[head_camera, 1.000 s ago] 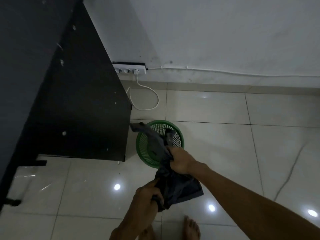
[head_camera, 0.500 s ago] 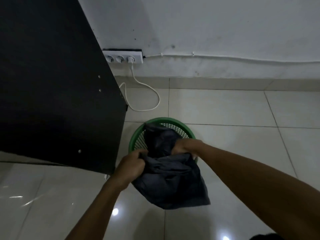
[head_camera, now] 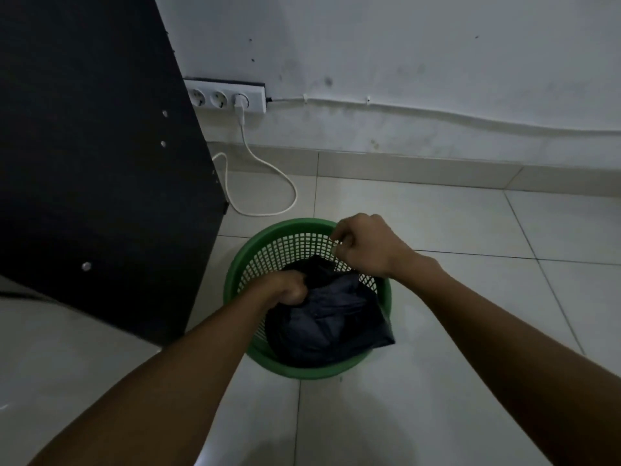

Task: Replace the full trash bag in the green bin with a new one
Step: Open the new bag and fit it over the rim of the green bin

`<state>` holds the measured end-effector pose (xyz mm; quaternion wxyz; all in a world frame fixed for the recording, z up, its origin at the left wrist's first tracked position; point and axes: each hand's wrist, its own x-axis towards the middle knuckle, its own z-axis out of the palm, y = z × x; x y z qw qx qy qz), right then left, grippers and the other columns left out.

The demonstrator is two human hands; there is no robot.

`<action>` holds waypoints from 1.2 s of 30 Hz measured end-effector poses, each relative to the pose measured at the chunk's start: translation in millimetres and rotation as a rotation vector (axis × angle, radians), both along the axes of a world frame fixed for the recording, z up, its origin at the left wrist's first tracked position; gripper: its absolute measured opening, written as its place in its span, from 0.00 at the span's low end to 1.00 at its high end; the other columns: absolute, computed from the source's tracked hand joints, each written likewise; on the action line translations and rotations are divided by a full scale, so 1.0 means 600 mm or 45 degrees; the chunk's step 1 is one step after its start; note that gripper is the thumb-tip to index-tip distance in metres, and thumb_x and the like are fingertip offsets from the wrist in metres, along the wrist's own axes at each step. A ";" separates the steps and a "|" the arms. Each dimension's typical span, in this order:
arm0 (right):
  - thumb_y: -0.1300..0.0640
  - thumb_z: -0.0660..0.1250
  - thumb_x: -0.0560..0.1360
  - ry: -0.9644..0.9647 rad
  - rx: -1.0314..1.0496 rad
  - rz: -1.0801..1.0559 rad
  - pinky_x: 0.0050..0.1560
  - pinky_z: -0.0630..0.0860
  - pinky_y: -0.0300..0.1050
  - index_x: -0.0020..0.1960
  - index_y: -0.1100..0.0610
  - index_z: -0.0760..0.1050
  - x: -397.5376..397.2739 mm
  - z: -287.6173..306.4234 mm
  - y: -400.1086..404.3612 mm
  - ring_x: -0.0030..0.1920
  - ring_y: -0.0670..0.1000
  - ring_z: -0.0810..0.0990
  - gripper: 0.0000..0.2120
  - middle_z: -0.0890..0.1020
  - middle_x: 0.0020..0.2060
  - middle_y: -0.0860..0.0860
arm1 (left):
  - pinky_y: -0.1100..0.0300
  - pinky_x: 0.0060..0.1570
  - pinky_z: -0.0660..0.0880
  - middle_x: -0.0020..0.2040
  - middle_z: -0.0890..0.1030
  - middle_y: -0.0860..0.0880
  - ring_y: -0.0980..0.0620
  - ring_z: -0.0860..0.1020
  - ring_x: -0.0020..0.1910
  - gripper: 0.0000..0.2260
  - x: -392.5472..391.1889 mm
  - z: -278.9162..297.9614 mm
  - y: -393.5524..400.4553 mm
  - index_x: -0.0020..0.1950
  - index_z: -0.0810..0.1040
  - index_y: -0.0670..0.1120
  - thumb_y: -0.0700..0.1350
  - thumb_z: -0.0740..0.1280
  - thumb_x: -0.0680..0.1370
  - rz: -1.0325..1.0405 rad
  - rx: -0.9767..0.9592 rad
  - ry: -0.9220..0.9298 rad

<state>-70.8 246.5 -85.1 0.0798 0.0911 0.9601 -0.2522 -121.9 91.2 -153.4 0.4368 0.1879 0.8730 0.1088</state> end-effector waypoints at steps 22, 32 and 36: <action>0.55 0.63 0.76 0.039 -0.313 -0.903 0.41 0.82 0.59 0.51 0.65 0.73 0.076 -0.057 0.066 0.42 0.63 0.81 0.12 0.79 0.47 0.63 | 0.55 0.35 0.82 0.55 0.80 0.41 0.46 0.80 0.49 0.11 0.003 0.117 -0.016 0.60 0.76 0.40 0.40 0.66 0.78 1.234 1.120 -0.518; 0.36 0.65 0.71 0.675 0.085 -0.502 0.42 0.70 0.45 0.44 0.55 0.75 0.097 0.031 0.032 0.47 0.53 0.77 0.20 0.79 0.44 0.52 | 0.49 0.54 0.79 0.58 0.81 0.40 0.46 0.81 0.54 0.14 0.031 0.131 -0.018 0.59 0.78 0.36 0.38 0.71 0.74 1.199 1.202 -0.496; 0.28 0.68 0.62 0.203 -0.087 -0.090 0.30 0.68 0.40 0.28 0.56 0.72 0.085 0.053 -0.022 0.26 0.48 0.73 0.30 0.75 0.24 0.48 | 0.57 0.45 0.80 0.52 0.82 0.40 0.47 0.81 0.49 0.09 0.047 0.153 -0.011 0.54 0.78 0.35 0.38 0.69 0.76 1.158 1.273 -0.510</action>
